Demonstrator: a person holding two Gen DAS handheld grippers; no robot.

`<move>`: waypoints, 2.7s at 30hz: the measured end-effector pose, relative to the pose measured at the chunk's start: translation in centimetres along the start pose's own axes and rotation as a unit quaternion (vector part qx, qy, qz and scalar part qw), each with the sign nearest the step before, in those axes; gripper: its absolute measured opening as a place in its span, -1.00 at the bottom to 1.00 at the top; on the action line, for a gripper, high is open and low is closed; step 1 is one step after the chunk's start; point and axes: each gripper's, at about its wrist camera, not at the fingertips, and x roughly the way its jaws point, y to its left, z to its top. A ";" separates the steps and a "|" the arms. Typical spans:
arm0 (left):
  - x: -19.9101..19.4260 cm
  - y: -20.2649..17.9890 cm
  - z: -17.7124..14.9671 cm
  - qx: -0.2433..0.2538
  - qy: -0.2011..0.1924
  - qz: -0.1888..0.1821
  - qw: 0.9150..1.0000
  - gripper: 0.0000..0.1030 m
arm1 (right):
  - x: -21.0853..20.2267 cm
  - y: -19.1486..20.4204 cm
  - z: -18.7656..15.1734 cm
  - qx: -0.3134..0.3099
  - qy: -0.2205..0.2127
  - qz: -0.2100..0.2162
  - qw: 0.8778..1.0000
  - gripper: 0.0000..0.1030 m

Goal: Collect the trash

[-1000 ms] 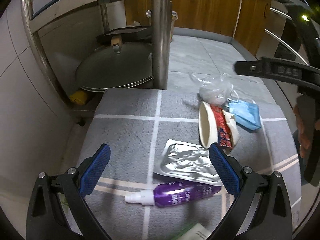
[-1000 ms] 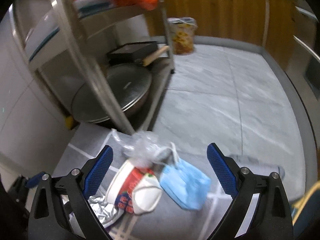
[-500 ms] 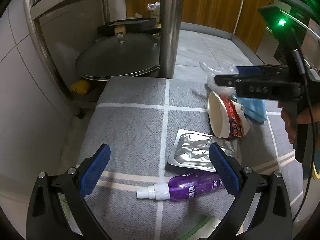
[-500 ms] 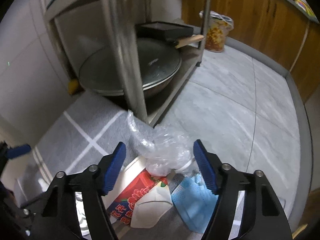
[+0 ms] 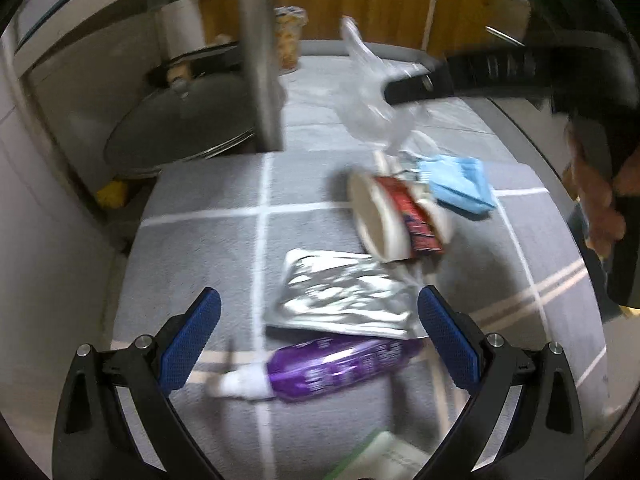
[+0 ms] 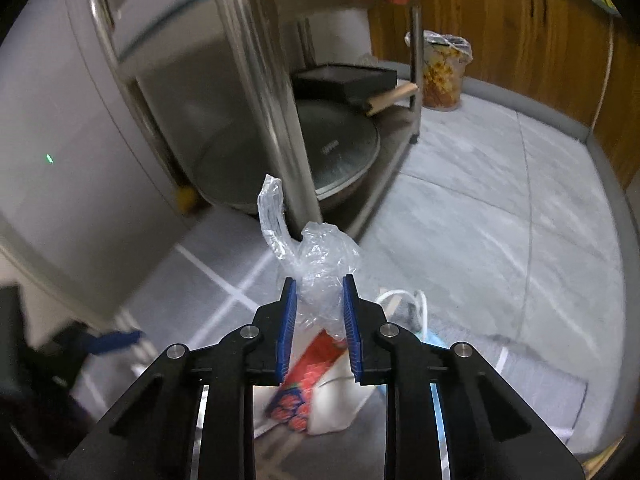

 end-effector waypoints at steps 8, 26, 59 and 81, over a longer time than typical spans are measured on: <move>2.3 -5.3 0.5 0.098 0.023 0.012 0.995 0.87 | -6.6 -1.4 -1.3 0.040 -0.034 0.005 0.999 -0.53; 0.4 -5.7 0.6 0.090 0.043 0.029 0.995 -0.57 | -18.6 -2.9 -6.4 0.100 -0.091 -0.022 0.991 -0.53; -11.7 -12.9 7.0 0.082 -0.109 -0.140 0.981 -0.99 | -26.4 -9.8 -9.8 0.206 -0.130 -0.100 0.965 -0.55; -9.9 -33.3 6.1 0.201 -0.095 -0.301 0.927 -0.99 | -34.3 -22.2 -21.8 0.354 -0.103 -0.197 0.908 -0.55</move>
